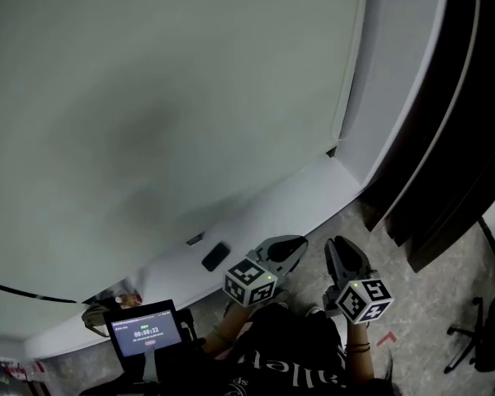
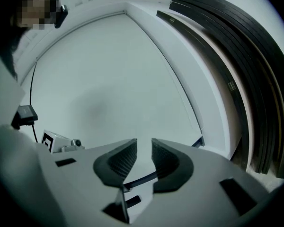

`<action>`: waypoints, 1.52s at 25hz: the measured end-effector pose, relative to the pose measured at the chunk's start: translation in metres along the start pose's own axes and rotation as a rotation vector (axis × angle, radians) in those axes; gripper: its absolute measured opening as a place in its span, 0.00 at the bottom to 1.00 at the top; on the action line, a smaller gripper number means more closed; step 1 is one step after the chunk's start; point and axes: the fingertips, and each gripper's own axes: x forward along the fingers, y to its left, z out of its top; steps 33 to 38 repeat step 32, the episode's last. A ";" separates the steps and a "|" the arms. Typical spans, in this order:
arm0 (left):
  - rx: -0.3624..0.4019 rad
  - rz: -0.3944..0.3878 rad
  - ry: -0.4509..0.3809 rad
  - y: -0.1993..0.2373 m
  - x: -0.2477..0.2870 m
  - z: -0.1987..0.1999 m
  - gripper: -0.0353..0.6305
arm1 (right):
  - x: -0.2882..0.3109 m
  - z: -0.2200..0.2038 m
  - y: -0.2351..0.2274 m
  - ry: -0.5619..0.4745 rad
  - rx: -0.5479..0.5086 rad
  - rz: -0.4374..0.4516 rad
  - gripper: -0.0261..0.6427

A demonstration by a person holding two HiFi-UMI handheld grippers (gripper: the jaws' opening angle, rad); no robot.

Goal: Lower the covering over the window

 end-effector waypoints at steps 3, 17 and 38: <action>-0.006 0.011 -0.009 0.003 -0.006 -0.001 0.07 | 0.001 0.005 0.003 -0.014 0.015 0.010 0.17; -0.022 -0.007 -0.041 -0.017 0.008 0.004 0.07 | -0.021 0.018 -0.001 0.003 -0.039 0.001 0.17; 0.006 0.008 -0.026 -0.046 0.016 0.000 0.07 | -0.054 0.023 -0.007 -0.007 -0.056 0.009 0.17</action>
